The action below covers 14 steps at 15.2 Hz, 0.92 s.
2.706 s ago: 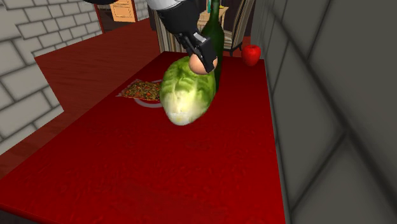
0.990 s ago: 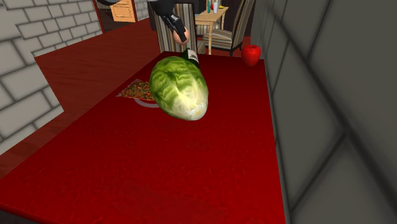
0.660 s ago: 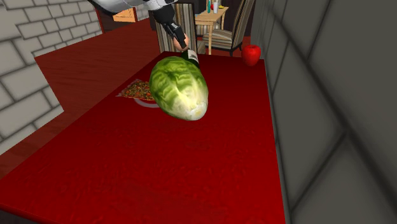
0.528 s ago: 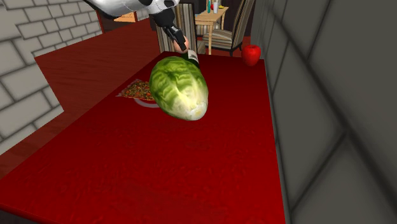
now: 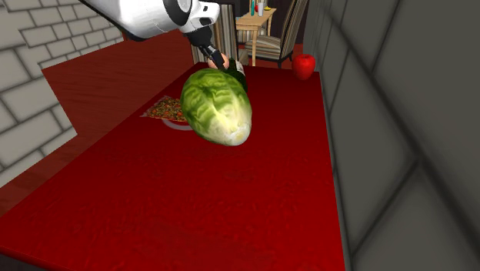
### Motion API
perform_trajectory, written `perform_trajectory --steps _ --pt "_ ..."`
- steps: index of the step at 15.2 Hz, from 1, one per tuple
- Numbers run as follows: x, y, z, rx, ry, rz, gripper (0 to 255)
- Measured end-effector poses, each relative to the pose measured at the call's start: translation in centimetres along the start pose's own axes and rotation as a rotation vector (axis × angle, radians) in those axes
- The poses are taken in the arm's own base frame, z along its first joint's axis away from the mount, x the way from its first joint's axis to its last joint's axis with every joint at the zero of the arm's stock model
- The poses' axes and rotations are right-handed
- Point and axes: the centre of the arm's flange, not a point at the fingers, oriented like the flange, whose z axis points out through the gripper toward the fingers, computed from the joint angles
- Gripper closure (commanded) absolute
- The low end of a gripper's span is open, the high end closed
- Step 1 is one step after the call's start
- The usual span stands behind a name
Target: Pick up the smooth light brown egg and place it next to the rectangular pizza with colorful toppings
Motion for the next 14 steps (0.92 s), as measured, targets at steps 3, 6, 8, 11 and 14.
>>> perform_trajectory --steps 3,6,8,11,14 --pt "-0.9 0.4 1.6 -0.004 -0.007 -0.001 255" --pt "-1.5 0.7 3.0 -0.004 -0.008 -0.001 255" --pt "-2.1 0.7 3.9 -0.005 -0.007 -0.001 255" --pt "-2.4 0.9 4.5 -0.004 -0.008 -0.001 255" --pt "-2.4 0.9 4.5 -0.004 -0.007 -0.001 255"
